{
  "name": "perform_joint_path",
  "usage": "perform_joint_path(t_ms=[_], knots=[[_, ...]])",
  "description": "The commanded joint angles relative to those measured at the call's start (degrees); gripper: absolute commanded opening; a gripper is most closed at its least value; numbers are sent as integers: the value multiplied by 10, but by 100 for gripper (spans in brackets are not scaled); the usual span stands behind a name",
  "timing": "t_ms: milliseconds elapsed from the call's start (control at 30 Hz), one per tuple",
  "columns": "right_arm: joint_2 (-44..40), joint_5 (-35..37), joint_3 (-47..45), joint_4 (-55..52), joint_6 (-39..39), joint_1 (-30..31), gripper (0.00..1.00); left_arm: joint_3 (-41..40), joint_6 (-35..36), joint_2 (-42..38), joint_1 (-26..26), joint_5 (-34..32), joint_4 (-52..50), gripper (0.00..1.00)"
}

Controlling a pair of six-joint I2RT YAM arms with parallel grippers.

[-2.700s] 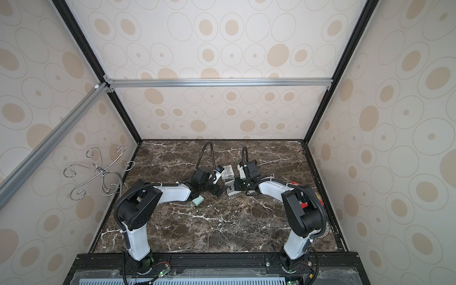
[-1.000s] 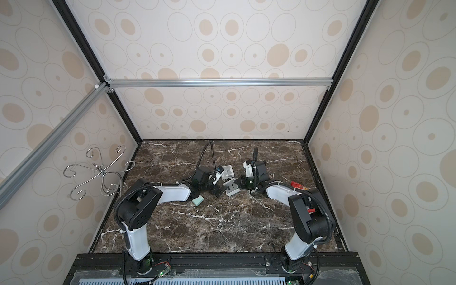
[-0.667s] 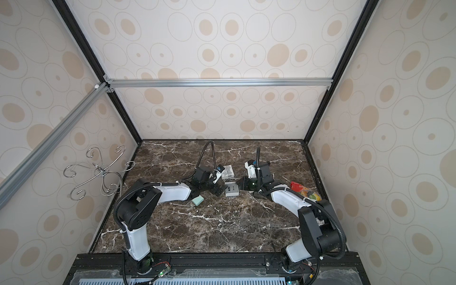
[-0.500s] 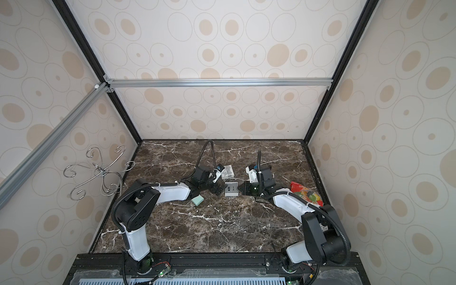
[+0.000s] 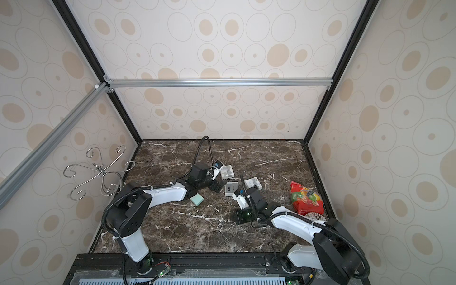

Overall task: Take the rings out of the lift-off lid box
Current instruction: Place the ring at the center of the board.

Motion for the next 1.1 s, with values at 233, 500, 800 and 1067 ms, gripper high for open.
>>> perform_joint_path(t_ms=[233, 500, 800, 1067], knots=[[85, -15, -8, 86, 39, 33, 0, -19, -8, -20, -2, -6, 5, 100], [106, -9, -13, 97, 47, 35, 1, -24, -10, -15, -1, -3, 16, 100], [98, 16, -21, 81, 49, 35, 14, -24, -8, -11, 0, 1, 20, 100], [76, 27, -12, 48, 39, 35, 24, -25, -9, -11, 1, 4, 20, 100]])
